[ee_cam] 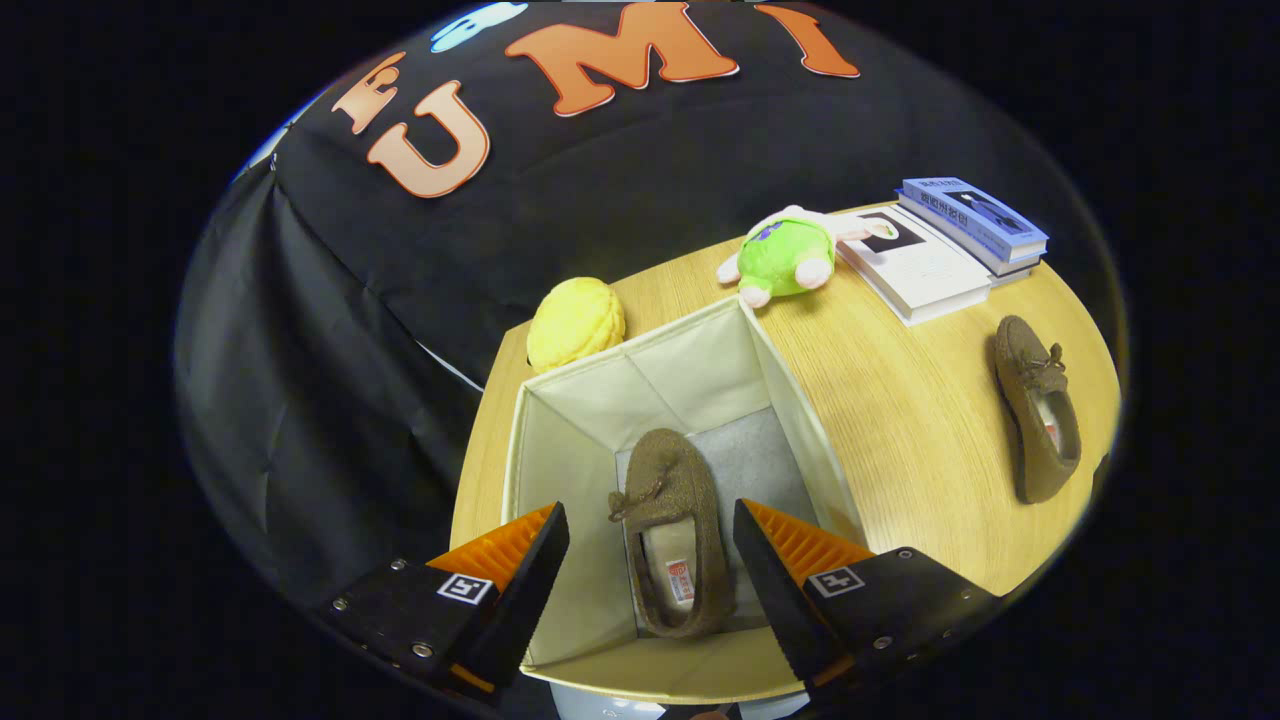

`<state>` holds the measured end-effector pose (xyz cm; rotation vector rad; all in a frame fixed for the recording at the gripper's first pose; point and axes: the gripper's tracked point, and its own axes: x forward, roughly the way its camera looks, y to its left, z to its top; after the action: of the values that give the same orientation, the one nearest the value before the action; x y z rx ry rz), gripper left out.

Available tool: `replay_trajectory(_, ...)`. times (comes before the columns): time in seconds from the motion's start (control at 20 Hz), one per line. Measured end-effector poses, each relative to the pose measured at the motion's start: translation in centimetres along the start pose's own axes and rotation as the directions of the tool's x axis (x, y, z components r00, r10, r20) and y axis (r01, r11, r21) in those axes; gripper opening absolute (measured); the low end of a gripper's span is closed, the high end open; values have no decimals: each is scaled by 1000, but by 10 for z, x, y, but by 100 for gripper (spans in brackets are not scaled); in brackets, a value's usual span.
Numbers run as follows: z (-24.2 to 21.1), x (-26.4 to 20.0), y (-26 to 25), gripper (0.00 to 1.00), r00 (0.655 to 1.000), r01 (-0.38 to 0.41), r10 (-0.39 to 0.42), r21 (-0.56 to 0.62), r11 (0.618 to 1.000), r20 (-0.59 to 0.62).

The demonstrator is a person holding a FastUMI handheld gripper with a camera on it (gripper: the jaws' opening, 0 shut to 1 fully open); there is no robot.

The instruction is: Open the storage box then place both shoes into the box .Put the left shoe in first, then the right shoe, with the right side of both shoes facing outward in a uniform manner.

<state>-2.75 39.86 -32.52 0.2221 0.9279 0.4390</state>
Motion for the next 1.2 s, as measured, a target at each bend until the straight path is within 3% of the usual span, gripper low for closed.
replay_trajectory(0.15,21,-23,4,98,997,-62,62,-13,998,48)
replay_trajectory(0.3,44,-45,-15,98,992,-56,59,-32,998,111)
replay_trajectory(0.7,78,-80,-135,98,971,115,-117,21,993,207)
replay_trajectory(1.0,89,-108,-236,98,935,263,-278,94,960,222)
replay_trajectory(1.2,81,-116,-290,99,917,320,-347,159,934,197)
